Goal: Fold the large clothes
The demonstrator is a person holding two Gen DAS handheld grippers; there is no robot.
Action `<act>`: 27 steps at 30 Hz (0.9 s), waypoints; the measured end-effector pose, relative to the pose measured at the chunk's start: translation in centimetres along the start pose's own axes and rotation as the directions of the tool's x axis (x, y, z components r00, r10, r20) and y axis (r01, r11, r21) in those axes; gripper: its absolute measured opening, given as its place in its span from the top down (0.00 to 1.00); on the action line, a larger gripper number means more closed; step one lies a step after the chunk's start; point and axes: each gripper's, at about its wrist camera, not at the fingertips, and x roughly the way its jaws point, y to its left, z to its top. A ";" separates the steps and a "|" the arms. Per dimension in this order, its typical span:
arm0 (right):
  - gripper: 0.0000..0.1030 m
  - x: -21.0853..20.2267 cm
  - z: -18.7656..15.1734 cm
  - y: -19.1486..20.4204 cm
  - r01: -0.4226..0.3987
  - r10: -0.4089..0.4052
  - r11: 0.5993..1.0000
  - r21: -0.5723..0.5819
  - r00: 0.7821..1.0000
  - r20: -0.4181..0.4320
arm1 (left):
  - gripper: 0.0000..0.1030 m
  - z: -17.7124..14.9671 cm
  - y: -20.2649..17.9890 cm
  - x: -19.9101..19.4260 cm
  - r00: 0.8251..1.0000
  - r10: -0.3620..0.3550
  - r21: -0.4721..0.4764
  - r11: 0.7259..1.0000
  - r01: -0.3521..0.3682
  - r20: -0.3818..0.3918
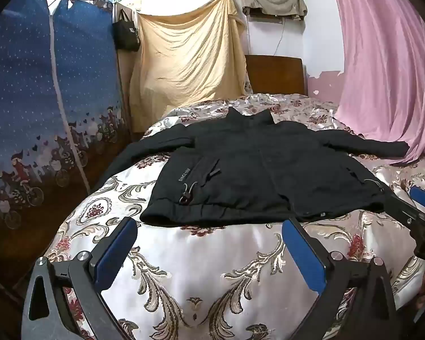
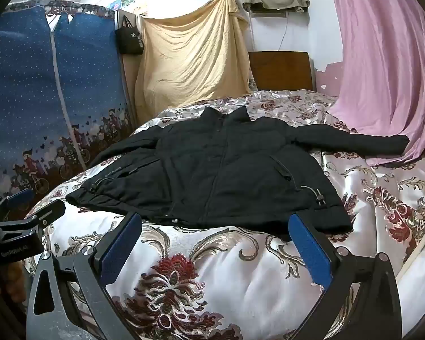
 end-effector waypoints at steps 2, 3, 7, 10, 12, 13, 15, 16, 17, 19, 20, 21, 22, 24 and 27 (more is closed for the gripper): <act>0.01 0.0 0.0 0.1 0.003 -0.003 1.000 -0.003 1.000 -0.005 | 0.00 0.0 0.0 0.0 1.000 -0.001 0.000 1.000 0.001 0.001; 0.01 0.0 0.0 0.1 0.003 -0.003 1.000 -0.003 1.000 -0.005 | 0.00 0.0 0.0 0.0 1.000 0.000 0.001 1.000 0.000 0.001; 0.01 -0.1 -0.1 0.2 -0.001 0.001 1.000 0.003 1.000 -0.003 | 0.00 0.0 0.0 0.0 1.000 0.000 0.003 1.000 0.000 0.003; 0.01 -0.2 -0.1 0.3 0.002 -0.002 1.000 0.002 1.000 -0.002 | 0.00 0.0 0.0 0.0 1.000 0.000 0.003 1.000 0.000 0.003; 0.01 -0.3 -0.1 0.4 0.002 -0.002 1.000 0.002 1.000 -0.001 | 0.00 0.0 0.0 0.0 1.000 0.001 0.003 1.000 -0.001 0.003; 0.01 -0.3 -0.1 0.4 0.001 -0.001 1.000 0.003 1.000 -0.002 | 0.00 0.0 0.0 0.0 1.000 0.001 0.004 1.000 -0.001 0.002; 0.01 -0.3 -0.1 0.4 0.000 0.000 1.000 0.006 1.000 -0.004 | 0.00 0.0 0.0 0.0 1.000 0.001 0.003 1.000 -0.001 0.004; 0.01 -0.3 -0.1 0.4 0.000 0.000 1.000 0.006 1.000 -0.004 | 0.00 0.0 0.0 0.0 1.000 0.001 0.003 1.000 -0.001 0.004; 0.01 0.0 -0.2 0.2 0.001 -0.001 1.000 0.004 1.000 -0.005 | 0.00 0.0 0.0 0.0 1.000 0.001 0.003 1.000 -0.001 0.003; 0.01 -0.1 -0.4 0.1 0.004 -0.004 1.000 0.000 1.000 -0.003 | 0.00 0.0 0.0 0.0 1.000 0.002 0.005 1.000 -0.002 0.005; 0.01 -0.1 -0.4 0.1 0.004 -0.004 1.000 0.001 1.000 -0.004 | 0.00 0.0 0.0 0.0 1.000 0.002 0.005 1.000 -0.002 0.004; 0.01 -0.1 -0.5 0.0 0.003 -0.003 1.000 0.000 1.000 -0.005 | 0.00 0.0 0.0 0.0 1.000 0.002 0.004 1.000 -0.002 0.003; 0.01 -0.1 -0.5 0.0 0.003 -0.003 1.000 0.001 1.000 -0.005 | 0.00 0.0 0.0 0.0 1.000 0.002 0.004 1.000 -0.002 0.002; 0.01 -0.1 -0.4 0.0 0.005 -0.005 1.000 0.002 1.000 -0.007 | 0.00 0.1 0.0 -0.1 1.000 0.001 0.004 1.000 -0.001 0.002; 0.01 0.2 -0.3 -0.4 0.007 -0.007 1.000 0.002 1.000 -0.010 | 0.00 0.2 0.0 -0.2 1.000 0.001 0.005 1.000 -0.001 0.001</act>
